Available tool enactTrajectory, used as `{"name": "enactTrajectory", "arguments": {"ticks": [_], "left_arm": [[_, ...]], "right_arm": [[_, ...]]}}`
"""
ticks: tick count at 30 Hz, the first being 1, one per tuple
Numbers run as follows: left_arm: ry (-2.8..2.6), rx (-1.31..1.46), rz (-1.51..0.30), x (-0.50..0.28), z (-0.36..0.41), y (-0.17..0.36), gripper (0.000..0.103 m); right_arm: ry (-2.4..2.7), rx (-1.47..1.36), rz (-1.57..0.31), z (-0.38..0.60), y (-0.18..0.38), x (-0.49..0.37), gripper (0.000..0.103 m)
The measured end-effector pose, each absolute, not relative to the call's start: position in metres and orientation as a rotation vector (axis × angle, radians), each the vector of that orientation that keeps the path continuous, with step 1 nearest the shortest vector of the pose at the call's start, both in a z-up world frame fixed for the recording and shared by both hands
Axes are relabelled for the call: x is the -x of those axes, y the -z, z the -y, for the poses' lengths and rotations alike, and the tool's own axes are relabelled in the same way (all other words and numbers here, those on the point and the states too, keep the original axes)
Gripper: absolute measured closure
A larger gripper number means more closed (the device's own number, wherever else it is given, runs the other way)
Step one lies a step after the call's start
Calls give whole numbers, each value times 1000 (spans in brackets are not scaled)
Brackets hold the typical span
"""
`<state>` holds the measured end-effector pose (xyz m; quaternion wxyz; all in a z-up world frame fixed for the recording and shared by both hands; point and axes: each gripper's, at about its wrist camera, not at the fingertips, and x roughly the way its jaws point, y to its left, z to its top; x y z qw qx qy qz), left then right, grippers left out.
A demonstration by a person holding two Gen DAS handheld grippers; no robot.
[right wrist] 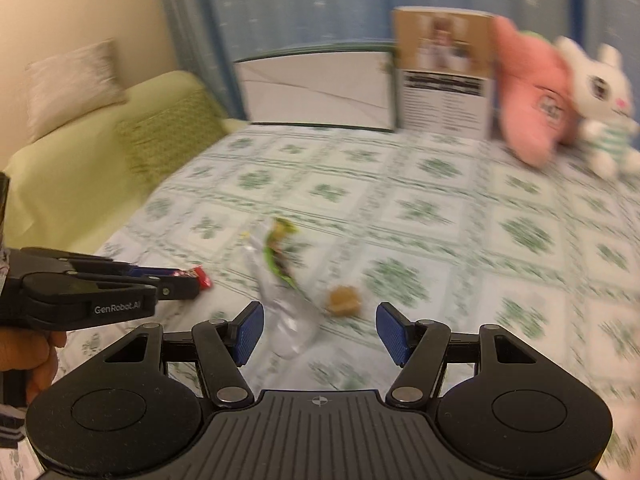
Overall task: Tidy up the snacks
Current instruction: 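Grasp the small red candy with the left gripper while the right gripper grasps the silver bag, then carry the small red candy and silver bag over the orange tray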
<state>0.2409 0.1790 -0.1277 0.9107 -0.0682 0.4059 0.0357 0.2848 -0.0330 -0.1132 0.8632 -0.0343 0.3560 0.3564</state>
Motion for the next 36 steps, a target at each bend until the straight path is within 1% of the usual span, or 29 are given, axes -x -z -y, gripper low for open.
{"name": "enactTrajectory", "arguments": {"ticks": [2,3,9,11,13,17,24,27,28,36], "left_arm": [[-74,152,-831,-239,-185,129,90],[-77,153,-829,-238,-187,129,89],[-73,138,-816,-234,-189,130,85],[-69,123,-812,-233,-188,130,83],[-68,96,-808,-234,-186,130,78],[-63,50,-802,-235,-182,132,78],[-57,34,-801,-237,-181,133,78],[-56,52,-802,-238,-183,132,85],[-54,66,-804,-238,-184,132,87],[-49,124,-815,-233,-185,126,88]], "right_arm": [[-784,106,-739,21,117,-288,53],[-789,137,-735,14,119,-290,55],[-832,239,-694,-11,125,-298,59],[-843,265,-691,-18,129,-301,62],[-851,272,-695,-23,132,-302,66],[-856,307,-690,-32,137,-301,71],[-859,292,-699,-31,139,-301,73],[-859,271,-706,-29,139,-300,76],[-856,268,-706,-29,138,-299,78],[-818,268,-674,-16,126,-280,79]]}}
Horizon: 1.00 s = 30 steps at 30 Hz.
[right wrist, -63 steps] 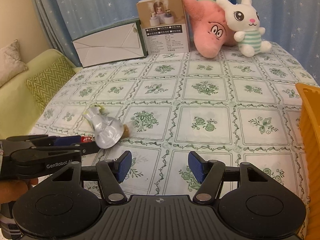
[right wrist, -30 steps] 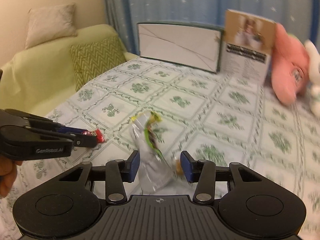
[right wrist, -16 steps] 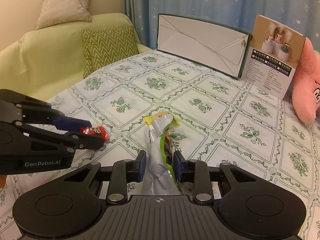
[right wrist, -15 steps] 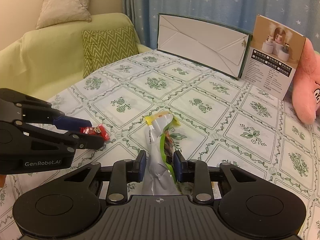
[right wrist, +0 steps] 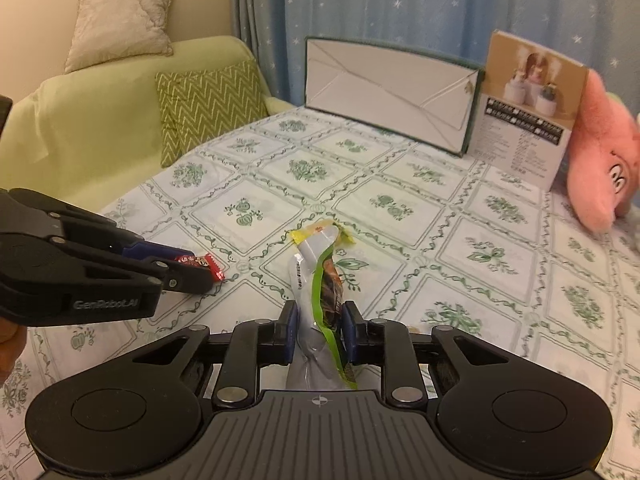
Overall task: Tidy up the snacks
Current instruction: 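Carry the small red candy and silver bag over the orange tray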
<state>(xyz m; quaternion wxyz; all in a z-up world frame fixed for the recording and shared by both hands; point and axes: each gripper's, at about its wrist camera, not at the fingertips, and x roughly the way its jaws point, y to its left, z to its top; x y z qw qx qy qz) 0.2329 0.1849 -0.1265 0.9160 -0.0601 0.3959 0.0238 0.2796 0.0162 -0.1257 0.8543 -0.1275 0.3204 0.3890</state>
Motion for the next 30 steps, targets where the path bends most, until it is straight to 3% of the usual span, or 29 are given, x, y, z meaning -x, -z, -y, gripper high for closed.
{"name": "enactTrajectory", "arguments": {"ticks": [13,30], "left_arm": [[6,131,-774,-215,-138,96,88],[11,173,-723,-121,-53,17,88]], "right_arm": [[-626,124,-713,54,93,-242,79],[-457,16,-712,150,33,-140,79]]}}
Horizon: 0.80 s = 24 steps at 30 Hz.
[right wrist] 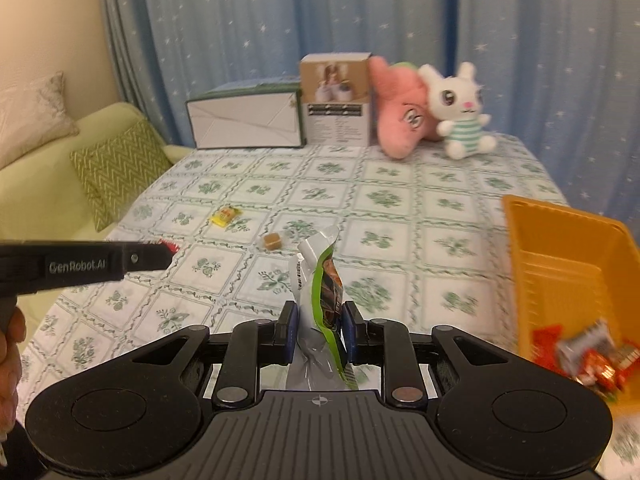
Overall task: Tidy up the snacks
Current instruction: 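Carry the small red candy and silver bag over the orange tray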
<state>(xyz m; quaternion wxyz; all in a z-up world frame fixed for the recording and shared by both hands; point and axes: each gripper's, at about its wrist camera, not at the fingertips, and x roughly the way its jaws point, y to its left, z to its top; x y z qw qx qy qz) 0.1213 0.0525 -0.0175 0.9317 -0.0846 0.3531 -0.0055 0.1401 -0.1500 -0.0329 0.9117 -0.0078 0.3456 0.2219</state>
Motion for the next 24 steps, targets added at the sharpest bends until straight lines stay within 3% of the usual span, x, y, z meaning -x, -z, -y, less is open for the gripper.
{"name": "enactTrajectory", "arguments": {"ticks": [10,24], "left_arm": [[76,112,-725,-72,-4,-1,88],[166,76,-707,-64,43,-19,88]], "right_arm": [[-361,-47,-710,196,8,-92,79],[-275,-70,-692,242,-7,-72,79]]}}
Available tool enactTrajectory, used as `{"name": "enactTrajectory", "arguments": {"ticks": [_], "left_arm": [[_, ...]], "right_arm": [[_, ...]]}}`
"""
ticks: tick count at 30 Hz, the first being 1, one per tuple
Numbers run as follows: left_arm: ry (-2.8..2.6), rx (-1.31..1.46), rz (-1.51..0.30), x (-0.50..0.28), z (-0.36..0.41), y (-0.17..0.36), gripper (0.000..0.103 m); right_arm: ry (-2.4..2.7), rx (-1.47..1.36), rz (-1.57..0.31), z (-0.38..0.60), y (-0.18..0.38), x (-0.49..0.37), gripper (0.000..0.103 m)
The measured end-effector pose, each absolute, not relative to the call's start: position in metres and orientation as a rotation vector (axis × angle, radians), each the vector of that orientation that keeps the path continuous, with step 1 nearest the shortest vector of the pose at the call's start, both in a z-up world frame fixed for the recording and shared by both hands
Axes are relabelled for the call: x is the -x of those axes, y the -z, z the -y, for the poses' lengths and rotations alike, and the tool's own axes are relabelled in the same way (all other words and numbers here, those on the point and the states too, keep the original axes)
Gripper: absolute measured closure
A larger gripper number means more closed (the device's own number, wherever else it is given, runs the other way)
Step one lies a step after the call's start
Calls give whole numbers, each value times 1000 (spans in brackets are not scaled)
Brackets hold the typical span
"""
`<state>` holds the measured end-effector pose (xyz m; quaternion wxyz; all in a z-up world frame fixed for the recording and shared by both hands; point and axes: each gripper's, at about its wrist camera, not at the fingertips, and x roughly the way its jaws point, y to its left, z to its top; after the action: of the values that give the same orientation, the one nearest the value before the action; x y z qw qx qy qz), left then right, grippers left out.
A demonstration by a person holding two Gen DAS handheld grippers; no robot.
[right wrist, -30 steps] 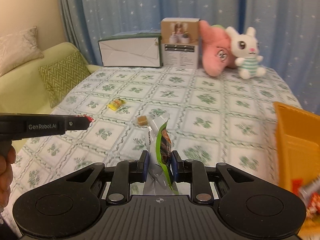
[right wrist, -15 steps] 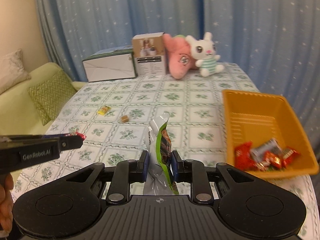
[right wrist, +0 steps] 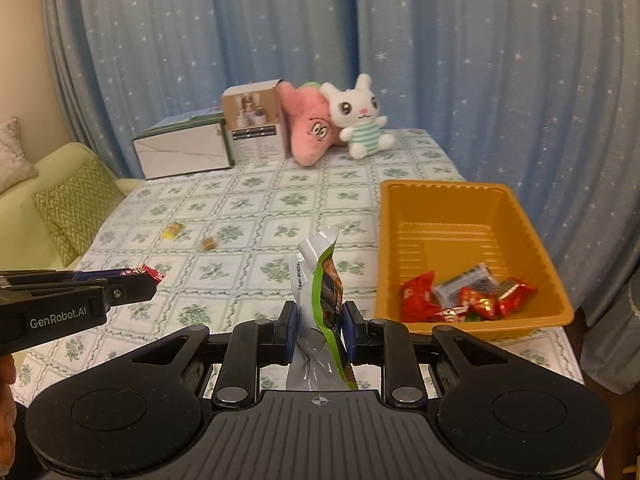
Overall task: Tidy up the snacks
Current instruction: 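Carry the small red candy and silver bag over the orange tray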
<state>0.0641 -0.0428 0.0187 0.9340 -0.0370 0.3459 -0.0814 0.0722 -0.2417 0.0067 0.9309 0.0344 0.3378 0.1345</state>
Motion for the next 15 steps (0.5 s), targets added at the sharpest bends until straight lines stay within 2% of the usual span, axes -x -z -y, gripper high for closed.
{"name": "enactTrajectory", "arguments": {"ticks": [15], "left_arm": [[283,35,-703,-87,102,-26,88]], "right_arm": [[-183,-112,-674,291,-14,-74,79]]}}
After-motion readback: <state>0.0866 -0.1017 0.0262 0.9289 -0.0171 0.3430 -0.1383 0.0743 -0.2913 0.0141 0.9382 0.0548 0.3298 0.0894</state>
